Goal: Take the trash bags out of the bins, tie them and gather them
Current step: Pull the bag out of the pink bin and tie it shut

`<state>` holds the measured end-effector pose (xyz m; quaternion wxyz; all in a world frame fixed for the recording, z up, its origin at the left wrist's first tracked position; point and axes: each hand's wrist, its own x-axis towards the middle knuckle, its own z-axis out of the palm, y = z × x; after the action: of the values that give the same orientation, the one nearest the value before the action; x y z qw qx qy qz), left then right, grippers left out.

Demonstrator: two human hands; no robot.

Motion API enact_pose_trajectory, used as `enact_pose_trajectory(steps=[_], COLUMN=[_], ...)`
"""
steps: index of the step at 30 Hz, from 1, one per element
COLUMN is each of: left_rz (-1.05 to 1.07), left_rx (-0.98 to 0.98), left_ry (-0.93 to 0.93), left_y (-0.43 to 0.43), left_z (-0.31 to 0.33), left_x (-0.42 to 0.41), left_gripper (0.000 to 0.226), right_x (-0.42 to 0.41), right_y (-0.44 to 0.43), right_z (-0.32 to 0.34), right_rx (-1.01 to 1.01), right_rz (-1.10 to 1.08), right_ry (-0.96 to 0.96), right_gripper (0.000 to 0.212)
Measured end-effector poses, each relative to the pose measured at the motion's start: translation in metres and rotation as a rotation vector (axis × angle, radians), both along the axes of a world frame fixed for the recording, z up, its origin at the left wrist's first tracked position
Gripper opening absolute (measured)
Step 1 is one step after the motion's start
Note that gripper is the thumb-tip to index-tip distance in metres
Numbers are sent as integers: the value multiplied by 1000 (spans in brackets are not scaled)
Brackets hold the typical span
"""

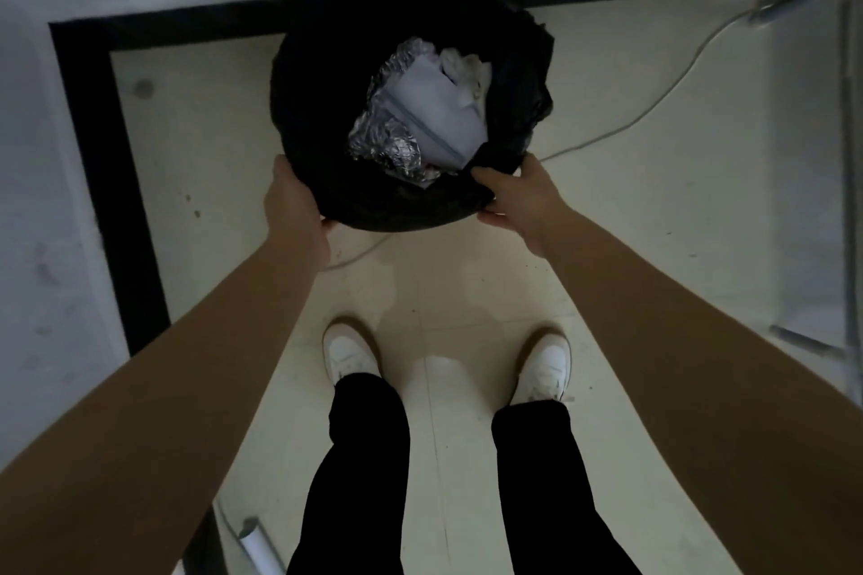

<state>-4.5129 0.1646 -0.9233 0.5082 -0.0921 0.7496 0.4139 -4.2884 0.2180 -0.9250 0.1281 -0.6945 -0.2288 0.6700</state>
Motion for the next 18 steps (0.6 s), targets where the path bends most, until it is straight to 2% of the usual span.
enact_pose_trajectory(steps=[2, 3, 7, 9, 11, 13, 18], left_rz=[33, 55, 122, 111, 158, 201, 235], left_rx=[-32, -49, -180, -206, -126, -31, -81], left_ry=[54, 74, 58, -86, -258, -312, 57], left_y=[-9, -15, -26, -26, -25, -23, -18], left_z=[-4, -9, -33, -37, -43, -38, -14], left_x=[-14, -20, -29, -28, -32, -39, -47], left_gripper=[40, 42, 50, 60, 67, 55, 10], right_x=[-7, -9, -4, 4, 10, 15, 22], right_y=[-4, -5, 6, 13, 18, 21, 25], right_z=[-1, -5, -24, -35, -44, -45, -27], right_rx=[-50, -66, -43, -63, -90, -91, -47], right_rz=[86, 56, -343, -484, -497, -454, -440], right_ry=[3, 3, -31, -56, 11, 111, 41], right_gripper=[66, 79, 82, 90, 94, 85, 35])
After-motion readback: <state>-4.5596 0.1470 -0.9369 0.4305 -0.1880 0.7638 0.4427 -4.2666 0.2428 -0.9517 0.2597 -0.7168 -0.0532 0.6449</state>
